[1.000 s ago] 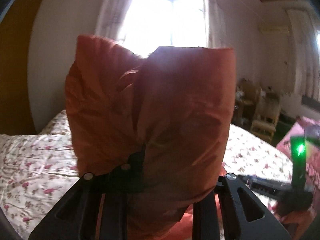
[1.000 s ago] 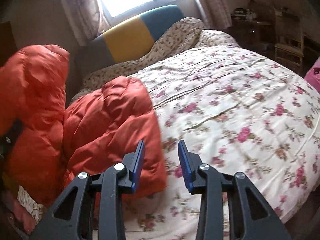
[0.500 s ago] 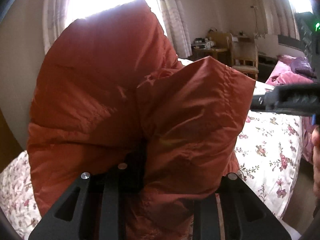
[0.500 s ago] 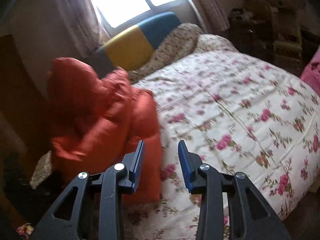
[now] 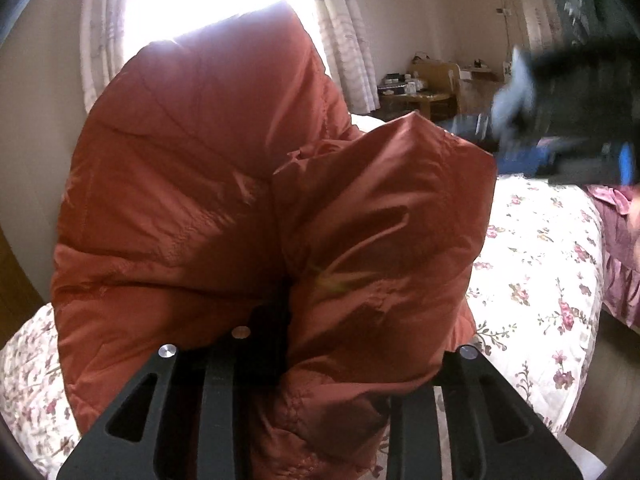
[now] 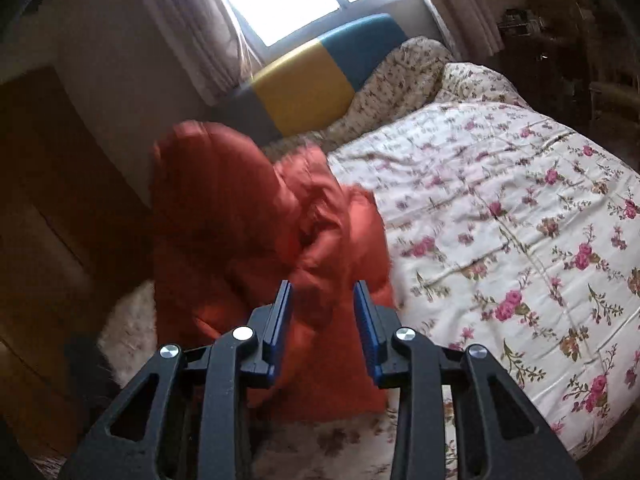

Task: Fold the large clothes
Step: 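Raise the jacket with the left gripper while the right gripper opens and reaches toward it, then close the right gripper on the lifted jacket beside the left gripper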

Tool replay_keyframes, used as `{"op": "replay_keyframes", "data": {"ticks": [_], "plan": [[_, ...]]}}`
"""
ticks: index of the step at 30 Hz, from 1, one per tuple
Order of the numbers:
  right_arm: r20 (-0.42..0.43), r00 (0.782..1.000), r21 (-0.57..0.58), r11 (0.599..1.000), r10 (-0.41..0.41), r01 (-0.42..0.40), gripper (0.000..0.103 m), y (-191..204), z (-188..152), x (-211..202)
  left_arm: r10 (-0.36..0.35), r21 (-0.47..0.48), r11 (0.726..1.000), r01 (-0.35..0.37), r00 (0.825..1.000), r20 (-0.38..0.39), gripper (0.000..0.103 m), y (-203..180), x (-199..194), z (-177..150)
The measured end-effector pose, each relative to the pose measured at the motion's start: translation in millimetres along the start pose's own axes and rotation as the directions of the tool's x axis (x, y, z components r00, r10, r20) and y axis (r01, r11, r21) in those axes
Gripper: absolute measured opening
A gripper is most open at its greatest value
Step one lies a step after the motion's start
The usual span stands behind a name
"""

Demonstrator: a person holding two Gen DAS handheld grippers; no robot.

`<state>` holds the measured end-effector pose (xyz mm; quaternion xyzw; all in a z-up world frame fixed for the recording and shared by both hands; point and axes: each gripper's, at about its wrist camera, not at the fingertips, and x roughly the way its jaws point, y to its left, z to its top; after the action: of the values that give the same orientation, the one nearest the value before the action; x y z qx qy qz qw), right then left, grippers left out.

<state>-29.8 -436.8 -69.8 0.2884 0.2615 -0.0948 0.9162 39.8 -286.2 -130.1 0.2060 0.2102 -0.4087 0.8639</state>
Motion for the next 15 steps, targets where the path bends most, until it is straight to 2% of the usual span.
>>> {"op": "replay_keyframes", "data": {"ticks": [3,5,6,8,15], "plan": [[-0.106,0.993,-0.045,0.998,-0.052,0.047,0.031,6,0,18,0.015,0.015,1.000,-0.015,1.000,-0.002,0.026,-3,0,4],[-0.142,0.986,-0.048,0.995,-0.091,0.085,0.030,4,-5,28,0.019,0.019,1.000,-0.019,1.000,-0.008,0.026,-3,1,4],[-0.153,0.983,-0.040,0.994,-0.103,0.098,0.028,2,-8,32,0.019,0.019,1.000,-0.019,1.000,-0.011,0.026,-3,1,5],[-0.173,0.979,-0.024,0.994,-0.106,0.103,0.016,-3,-12,36,0.015,0.018,1.000,-0.015,1.000,-0.016,0.026,-2,0,6],[-0.205,0.968,-0.051,0.989,-0.148,0.141,0.009,-12,-21,47,0.011,0.020,1.000,-0.011,1.000,-0.023,0.026,-1,0,8]]}}
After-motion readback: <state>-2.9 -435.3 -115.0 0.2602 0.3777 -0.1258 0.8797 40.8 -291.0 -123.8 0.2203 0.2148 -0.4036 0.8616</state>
